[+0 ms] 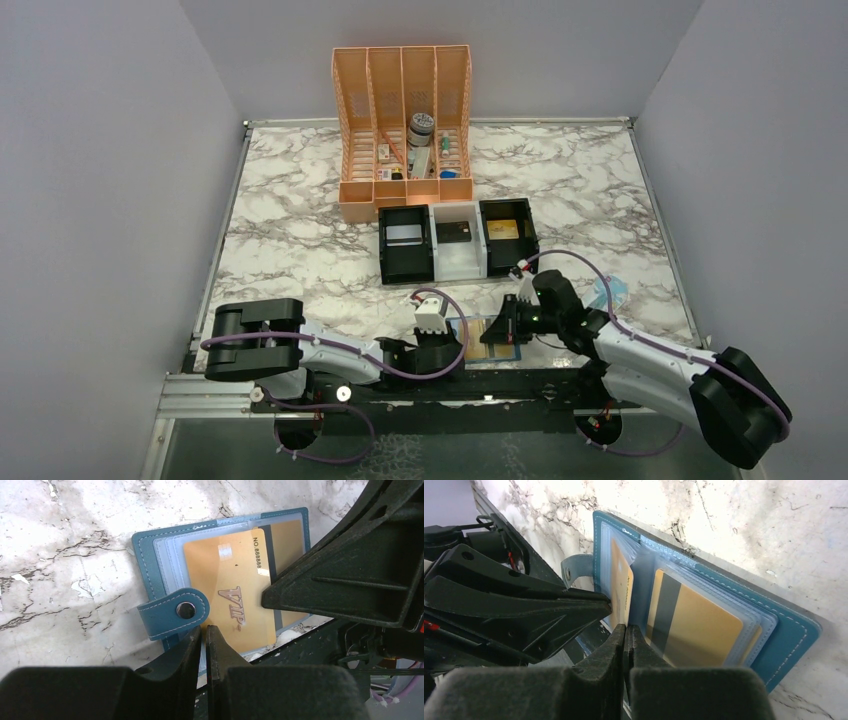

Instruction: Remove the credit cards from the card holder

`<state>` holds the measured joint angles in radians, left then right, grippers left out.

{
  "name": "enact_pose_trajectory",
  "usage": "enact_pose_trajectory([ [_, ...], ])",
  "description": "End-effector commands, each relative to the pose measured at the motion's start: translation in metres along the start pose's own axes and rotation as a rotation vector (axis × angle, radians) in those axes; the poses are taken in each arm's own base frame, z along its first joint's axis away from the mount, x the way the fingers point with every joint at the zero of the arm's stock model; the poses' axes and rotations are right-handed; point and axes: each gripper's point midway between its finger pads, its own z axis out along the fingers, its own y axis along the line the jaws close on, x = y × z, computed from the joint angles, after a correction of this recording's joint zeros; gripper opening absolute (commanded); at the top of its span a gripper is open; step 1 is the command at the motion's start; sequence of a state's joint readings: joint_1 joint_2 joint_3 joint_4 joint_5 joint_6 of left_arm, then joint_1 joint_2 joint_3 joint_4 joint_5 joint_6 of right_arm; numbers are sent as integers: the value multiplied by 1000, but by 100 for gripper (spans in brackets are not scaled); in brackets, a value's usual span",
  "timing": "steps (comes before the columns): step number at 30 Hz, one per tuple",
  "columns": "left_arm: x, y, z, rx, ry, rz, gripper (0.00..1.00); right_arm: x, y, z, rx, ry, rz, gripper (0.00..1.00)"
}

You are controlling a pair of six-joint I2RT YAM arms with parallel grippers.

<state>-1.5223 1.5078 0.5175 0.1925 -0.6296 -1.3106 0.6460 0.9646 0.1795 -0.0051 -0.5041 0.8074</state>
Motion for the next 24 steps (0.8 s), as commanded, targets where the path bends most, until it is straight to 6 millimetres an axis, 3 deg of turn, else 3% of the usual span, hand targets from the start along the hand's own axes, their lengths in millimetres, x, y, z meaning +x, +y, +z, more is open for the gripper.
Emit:
enact_pose_trajectory([
  [1,19,54,-1,-165,65,110,13,-5,-2,-5,38,-25,-27,1],
  [10,16,74,-3,-207,48,108,14,-12,-3,-19,122,-31,-30,1],
  [18,7,82,-10,-230,19,93,13,-38,7,-44,198,-155,-48,1],
  [24,-4,84,-18,-228,-10,83,14,-42,19,-43,151,-160,-68,1],
])
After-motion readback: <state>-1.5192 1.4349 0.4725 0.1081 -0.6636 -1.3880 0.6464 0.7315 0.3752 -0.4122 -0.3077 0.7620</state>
